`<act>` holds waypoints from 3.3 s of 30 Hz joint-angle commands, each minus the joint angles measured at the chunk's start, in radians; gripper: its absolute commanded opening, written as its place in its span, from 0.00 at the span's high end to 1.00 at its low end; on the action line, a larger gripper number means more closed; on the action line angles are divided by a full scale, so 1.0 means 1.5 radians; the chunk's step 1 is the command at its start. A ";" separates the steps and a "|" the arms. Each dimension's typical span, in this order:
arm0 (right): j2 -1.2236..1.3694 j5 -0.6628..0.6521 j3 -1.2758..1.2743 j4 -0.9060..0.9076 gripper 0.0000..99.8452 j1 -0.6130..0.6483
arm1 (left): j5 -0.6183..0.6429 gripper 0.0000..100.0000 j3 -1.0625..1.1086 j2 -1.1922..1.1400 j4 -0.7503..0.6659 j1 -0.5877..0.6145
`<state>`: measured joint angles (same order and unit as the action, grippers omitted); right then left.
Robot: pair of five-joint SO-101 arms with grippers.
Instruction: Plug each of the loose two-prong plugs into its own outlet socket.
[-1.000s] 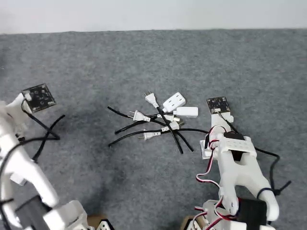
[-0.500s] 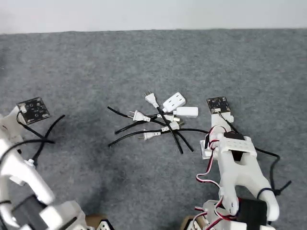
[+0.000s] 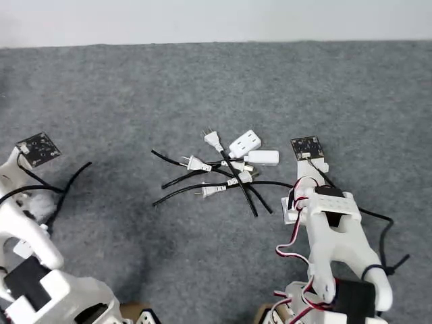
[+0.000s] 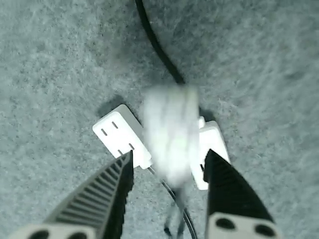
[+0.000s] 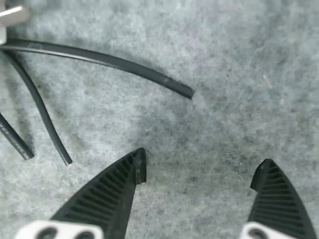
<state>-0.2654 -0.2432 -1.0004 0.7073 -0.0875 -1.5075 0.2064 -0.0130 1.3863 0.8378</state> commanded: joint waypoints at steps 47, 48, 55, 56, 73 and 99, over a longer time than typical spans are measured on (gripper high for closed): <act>-0.010 -0.027 0.026 -0.002 0.66 0.006 | 0.950 0.77 0.221 0.003 -0.276 -0.452; -0.010 -0.052 0.043 0.015 0.66 0.008 | 0.975 0.77 0.234 0.003 -0.287 -0.442; 0.010 -0.206 0.300 0.251 0.66 0.061 | 1.024 0.77 0.323 0.032 -0.360 -0.419; 0.020 -0.227 0.348 0.291 0.66 0.070 | 1.024 0.77 0.337 0.043 -0.379 -0.420; 0.394 -0.407 0.882 0.568 0.66 0.250 | 1.059 0.77 0.505 0.215 -0.531 -0.408; 0.453 -0.664 0.616 0.295 0.66 0.351 | 1.121 0.77 0.501 0.217 -0.548 -0.333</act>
<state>0.3498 -1.2236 -0.1488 1.1554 0.4496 0.1649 0.9674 0.2754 0.5915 0.3360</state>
